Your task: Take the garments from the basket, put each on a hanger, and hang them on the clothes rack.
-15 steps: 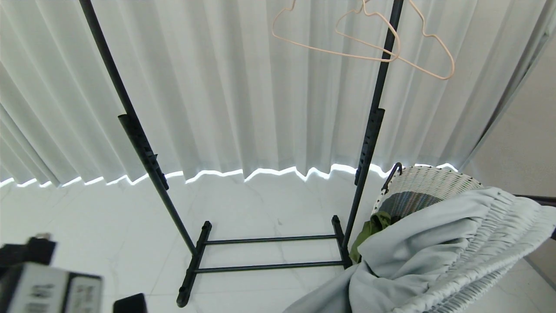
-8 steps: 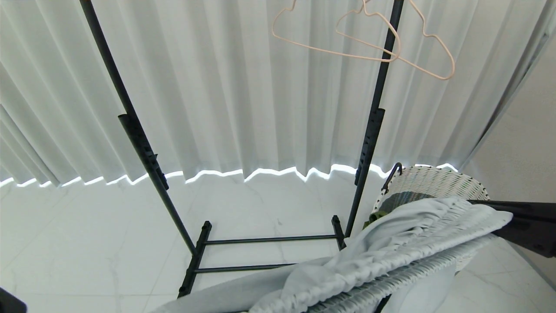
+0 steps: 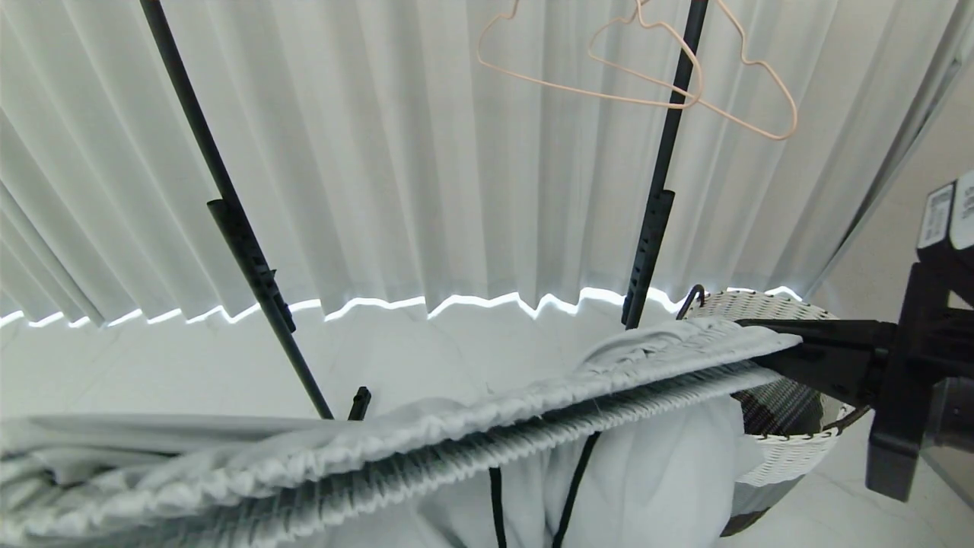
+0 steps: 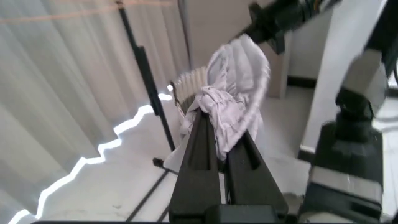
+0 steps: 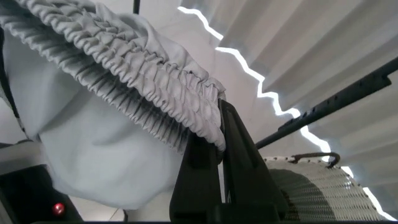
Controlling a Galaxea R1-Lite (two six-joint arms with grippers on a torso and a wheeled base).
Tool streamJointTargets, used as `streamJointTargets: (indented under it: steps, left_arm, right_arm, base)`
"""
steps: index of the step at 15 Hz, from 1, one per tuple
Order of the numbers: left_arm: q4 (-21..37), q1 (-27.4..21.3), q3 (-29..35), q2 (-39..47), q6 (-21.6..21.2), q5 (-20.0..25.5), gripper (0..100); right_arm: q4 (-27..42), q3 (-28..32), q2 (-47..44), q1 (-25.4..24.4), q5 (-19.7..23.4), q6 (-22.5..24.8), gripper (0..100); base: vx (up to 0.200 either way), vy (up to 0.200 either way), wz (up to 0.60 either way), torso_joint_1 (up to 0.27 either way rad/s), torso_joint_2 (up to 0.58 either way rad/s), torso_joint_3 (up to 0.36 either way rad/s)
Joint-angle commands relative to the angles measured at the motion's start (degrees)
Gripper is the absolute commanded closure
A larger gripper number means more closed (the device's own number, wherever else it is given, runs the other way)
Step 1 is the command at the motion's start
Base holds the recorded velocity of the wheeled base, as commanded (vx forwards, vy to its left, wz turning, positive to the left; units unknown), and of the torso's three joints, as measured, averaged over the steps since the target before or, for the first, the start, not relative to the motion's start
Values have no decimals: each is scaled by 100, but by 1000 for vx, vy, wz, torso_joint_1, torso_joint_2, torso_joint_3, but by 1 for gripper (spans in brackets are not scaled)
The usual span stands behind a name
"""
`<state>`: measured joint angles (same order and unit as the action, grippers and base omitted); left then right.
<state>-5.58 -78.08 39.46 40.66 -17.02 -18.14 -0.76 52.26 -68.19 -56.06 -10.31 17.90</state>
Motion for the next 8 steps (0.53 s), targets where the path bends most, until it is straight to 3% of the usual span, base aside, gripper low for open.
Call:
streamJointTargets:
  steps: [1, 3, 8]
  left_arm:
    - [-13, 153, 290, -242, -3, -32, 100]
    - [5, 337, 554, -251, -3, -199, 100]
    - [356, 768, 202, 118, 164, -199, 100]
  right_arm:
    - [-56, 144, -335, -1, -6, -5, 100]
    - [-223, 179, -546, -1, -15, -5, 100]
    - [-425, 179, -432, 140, -164, -49, 100]
  base:
    - [0, 0, 0, 0, 0, 0]
    - [0, 0, 0, 0, 0, 0]
    - [0, 0, 0, 0, 0, 0]
